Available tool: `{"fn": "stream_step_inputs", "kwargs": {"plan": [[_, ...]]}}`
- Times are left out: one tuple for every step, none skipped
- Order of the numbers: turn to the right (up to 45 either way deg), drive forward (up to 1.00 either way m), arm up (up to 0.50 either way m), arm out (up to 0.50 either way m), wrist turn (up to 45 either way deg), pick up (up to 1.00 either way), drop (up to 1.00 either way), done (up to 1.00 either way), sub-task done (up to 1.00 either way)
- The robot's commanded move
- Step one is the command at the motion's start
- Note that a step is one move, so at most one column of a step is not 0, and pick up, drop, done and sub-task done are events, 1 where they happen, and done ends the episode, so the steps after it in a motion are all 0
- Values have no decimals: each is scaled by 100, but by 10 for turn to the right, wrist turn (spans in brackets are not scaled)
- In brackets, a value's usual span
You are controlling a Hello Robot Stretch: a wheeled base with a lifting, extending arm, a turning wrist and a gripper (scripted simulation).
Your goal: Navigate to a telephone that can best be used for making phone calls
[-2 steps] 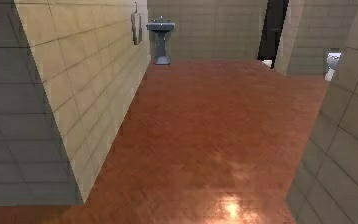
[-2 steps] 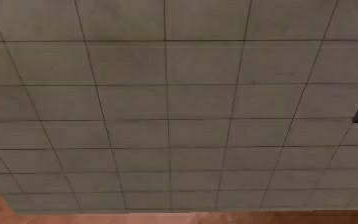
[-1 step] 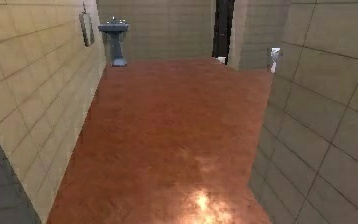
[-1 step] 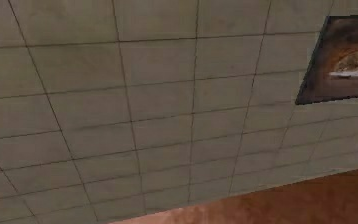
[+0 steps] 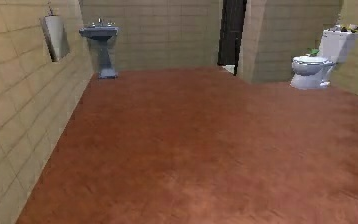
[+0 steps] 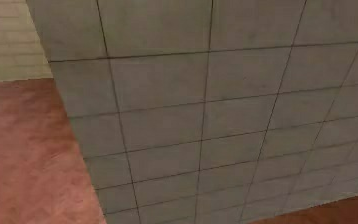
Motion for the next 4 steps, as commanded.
{"fn": "stream_step_inputs", "kwargs": {"plan": [[0, 50, 0, 0, 0, 0, 0, 0, 0], [90, 0, 0, 0, 0, 0, 0, 0, 0], [0, 100, 0, 0, 0, 0, 0, 0, 0], [0, 100, 0, 0, 0, 0, 0, 0, 0]]}}
